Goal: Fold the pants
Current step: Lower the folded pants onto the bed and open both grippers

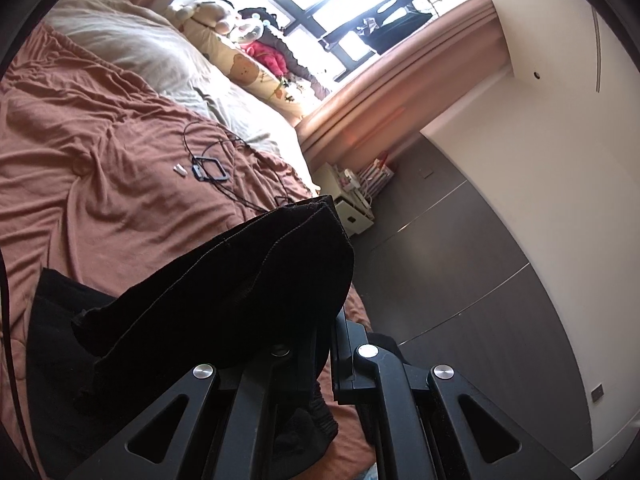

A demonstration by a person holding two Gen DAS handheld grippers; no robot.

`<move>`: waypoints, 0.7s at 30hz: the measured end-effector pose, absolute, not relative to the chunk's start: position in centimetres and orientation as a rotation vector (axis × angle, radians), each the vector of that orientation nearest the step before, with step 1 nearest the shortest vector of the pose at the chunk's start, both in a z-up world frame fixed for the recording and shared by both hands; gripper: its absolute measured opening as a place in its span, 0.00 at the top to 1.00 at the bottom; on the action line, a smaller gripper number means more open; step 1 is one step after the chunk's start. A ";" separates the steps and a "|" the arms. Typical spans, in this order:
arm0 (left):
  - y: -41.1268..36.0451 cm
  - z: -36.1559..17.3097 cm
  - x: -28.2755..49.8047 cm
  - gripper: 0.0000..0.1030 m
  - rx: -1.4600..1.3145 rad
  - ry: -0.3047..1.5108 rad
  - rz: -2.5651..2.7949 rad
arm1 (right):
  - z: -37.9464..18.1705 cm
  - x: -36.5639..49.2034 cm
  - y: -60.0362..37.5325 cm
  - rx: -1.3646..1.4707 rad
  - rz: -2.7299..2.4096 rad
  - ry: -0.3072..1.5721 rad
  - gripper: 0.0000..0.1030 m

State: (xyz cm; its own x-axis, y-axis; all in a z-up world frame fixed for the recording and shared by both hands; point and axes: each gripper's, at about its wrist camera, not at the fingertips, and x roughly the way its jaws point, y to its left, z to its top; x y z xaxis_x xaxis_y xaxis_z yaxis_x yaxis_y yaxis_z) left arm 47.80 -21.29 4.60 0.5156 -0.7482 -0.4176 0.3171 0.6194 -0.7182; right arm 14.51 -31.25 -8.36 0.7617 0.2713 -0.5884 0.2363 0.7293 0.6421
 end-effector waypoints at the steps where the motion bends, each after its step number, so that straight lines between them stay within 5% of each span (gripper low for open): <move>1: -22.1 3.5 47.7 0.96 -0.614 0.808 -0.699 | -8.4 14.3 -31.4 0.771 0.017 0.723 0.58; 12: -28.9 -3.2 45.5 0.92 -0.554 0.995 -0.790 | -9.1 11.8 -33.3 0.786 -0.033 0.719 0.58; 15: -30.9 -4.7 44.7 0.70 -0.543 1.063 -0.835 | -9.1 11.2 -33.7 0.789 -0.038 0.718 0.58; 17: -32.2 -5.5 43.9 0.43 -0.521 1.107 -0.884 | -9.0 10.8 -33.9 0.788 -0.044 0.721 0.58; 19: -33.5 -6.2 42.7 0.31 -0.462 1.150 -0.938 | -8.9 10.5 -34.1 0.785 -0.046 0.718 0.58; 21: -34.1 -6.6 41.5 0.29 -0.392 1.179 -0.962 | -8.8 10.5 -34.3 0.783 -0.049 0.715 0.57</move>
